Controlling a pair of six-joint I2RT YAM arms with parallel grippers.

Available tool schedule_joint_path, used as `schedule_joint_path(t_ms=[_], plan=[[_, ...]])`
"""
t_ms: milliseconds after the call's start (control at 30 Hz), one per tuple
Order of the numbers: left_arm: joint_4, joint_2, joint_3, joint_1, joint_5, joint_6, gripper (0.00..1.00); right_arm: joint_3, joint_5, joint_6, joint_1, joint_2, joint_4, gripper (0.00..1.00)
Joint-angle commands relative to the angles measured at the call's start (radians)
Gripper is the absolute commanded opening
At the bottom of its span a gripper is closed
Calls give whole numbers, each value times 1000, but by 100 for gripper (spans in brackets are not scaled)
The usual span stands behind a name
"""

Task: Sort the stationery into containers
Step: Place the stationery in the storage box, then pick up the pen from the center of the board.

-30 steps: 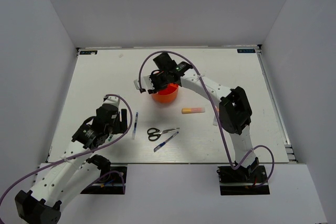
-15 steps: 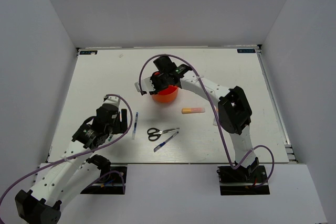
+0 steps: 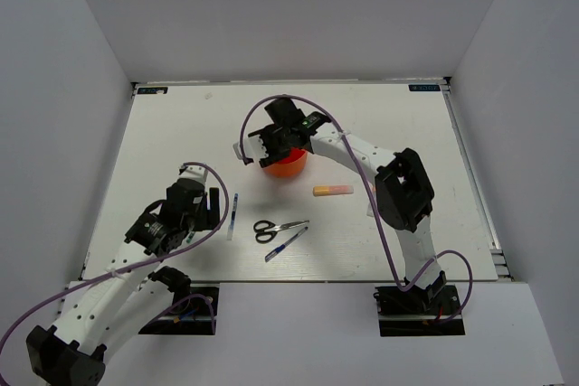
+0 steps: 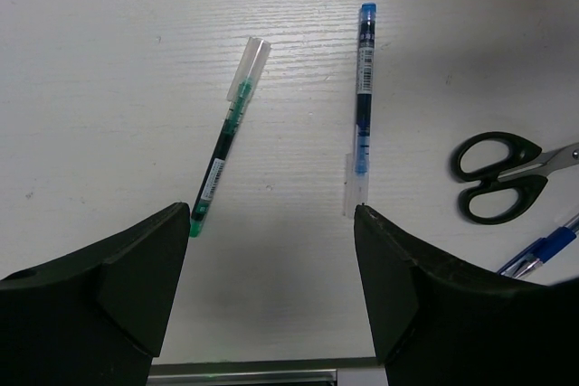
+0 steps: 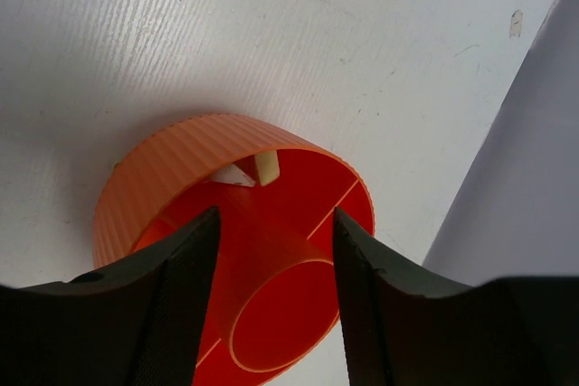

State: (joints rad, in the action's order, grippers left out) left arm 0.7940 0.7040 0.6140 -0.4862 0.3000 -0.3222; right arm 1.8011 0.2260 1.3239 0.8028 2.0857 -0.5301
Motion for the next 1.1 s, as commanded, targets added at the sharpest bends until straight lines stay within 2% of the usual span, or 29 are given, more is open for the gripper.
schedule_joint_path(t_ms=[0, 100, 200, 233, 267, 300, 333, 367, 433, 467, 500, 533, 567, 600, 633, 667, 700, 733, 867, 1067], plan=[[2, 2, 0, 5, 2, 5, 83, -6, -1, -2, -1, -29, 25, 56], [4, 8, 0, 5, 4, 6, 83, -8, -4, -6, -1, -38, 27, 56], [-6, 17, -7, 5, 5, 9, 75, -2, 1, -64, -1, -71, 25, 51], [-19, 28, -13, 3, 5, 15, 70, 1, -1, -96, 1, -84, 41, 31], [-30, 35, -13, 6, -4, 21, 56, 3, -20, -198, 3, -126, 62, 11], [-41, 46, -13, 14, -9, 26, 48, 1, -71, -347, 6, -140, 102, 0], [-47, 95, -5, 26, -16, 31, 41, 1, -117, -537, 9, -160, 120, 0], [-67, 118, 1, 49, -38, 38, 31, 13, -214, -625, 3, -194, 119, 0], [-68, 214, 24, 95, -71, 43, 31, 50, -220, -802, -7, -205, -20, 0], [-75, 239, 38, 122, -81, 51, 36, 59, -186, -825, -25, -214, -77, 38], [-75, 289, 55, 135, -106, 55, 42, 34, -148, -853, -31, -236, -228, 56], [-76, 320, 67, 159, -113, 57, 46, 0, -107, -858, -52, -275, -264, 65], [-78, 401, 97, 161, -113, 73, 50, -43, 4, -862, -71, -304, -287, 66], [-82, 428, 108, 166, -108, 77, 50, -230, 31, -880, -88, -419, -251, 58], [-96, 451, 119, 176, -111, 83, 50, -299, 50, -885, -94, -461, -231, 44], [-113, 521, 147, 175, -108, 100, 50, -427, 74, -891, -100, -502, -167, 20], [-118, 543, 159, 176, -104, 106, 50, -536, 79, -897, -108, -542, -104, 15], [-131, 563, 167, 178, -101, 113, 50, -575, 81, -907, -109, -650, -75, 15], [-156, 702, 219, 179, -107, 120, 50, -741, 95, -957, -128, -823, -54, 15], [-191, 787, 231, 182, -56, 132, 49, -850, 145, -1009, -172, -981, -44, 18]])
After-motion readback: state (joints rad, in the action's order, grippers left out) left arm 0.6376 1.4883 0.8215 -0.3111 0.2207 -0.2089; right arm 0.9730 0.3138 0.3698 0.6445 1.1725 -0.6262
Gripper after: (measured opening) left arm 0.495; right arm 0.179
